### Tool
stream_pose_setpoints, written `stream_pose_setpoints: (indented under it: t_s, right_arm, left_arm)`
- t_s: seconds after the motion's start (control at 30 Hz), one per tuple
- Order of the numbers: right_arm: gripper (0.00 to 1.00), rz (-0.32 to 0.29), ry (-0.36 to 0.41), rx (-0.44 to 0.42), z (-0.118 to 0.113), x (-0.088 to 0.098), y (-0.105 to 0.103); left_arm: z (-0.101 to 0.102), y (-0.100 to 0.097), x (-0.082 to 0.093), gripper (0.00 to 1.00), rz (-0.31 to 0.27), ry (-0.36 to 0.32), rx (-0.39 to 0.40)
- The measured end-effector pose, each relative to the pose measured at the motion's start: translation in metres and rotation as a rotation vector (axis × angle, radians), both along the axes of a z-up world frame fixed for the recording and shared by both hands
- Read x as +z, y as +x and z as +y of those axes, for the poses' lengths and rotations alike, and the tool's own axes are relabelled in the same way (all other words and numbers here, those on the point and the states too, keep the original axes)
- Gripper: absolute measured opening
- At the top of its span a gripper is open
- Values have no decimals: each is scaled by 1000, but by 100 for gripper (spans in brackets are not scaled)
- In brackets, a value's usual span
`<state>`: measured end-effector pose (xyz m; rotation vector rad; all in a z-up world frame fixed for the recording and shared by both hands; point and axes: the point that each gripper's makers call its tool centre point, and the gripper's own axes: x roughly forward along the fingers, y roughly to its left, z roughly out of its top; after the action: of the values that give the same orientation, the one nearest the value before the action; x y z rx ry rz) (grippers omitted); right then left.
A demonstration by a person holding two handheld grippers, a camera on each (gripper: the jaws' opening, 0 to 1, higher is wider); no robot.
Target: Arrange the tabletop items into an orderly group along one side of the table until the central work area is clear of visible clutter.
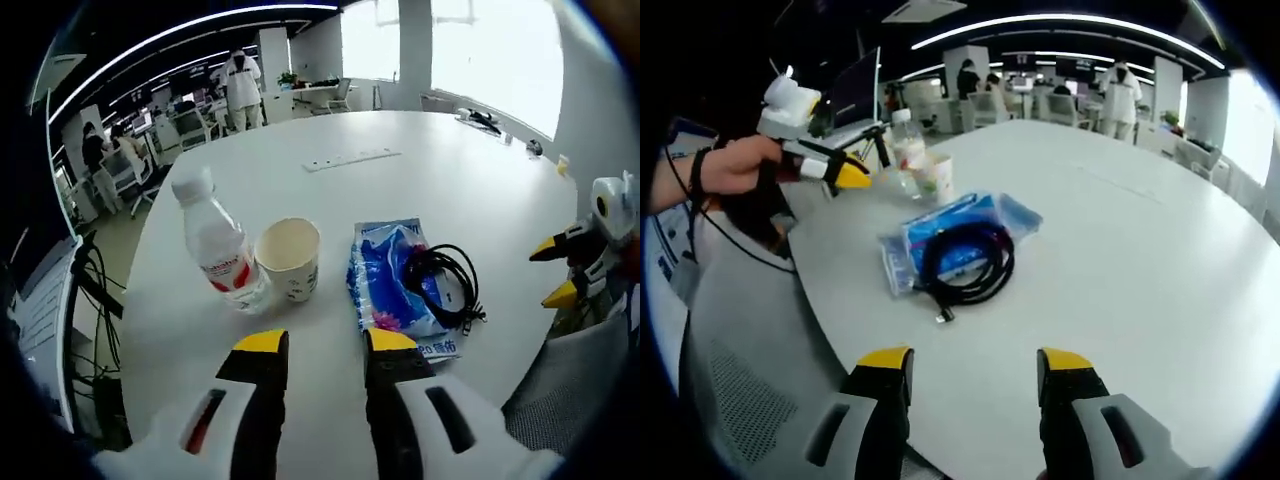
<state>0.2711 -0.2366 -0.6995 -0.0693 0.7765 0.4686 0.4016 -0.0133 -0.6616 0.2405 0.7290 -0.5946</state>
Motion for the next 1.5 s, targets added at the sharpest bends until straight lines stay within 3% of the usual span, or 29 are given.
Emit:
stream_pose_setpoints:
  t_s: [0.4,0.8,1.3,1.5]
  right_arm:
    - [50,-1,12,52,18,3,3]
    - [49,9,22,76,27,-1,5]
    - [46,29,45,51,25,-7,4]
    - [43,37,66,2,18,-8,9]
  left_arm:
    - [-2,-26,-1,29,33,-91,74]
    - [-10,-44,-12,29,73,-131,98]
    - [-30,-58,-19,29,113,-182,102]
    - [-41,-65,-24,28,140,-203,90]
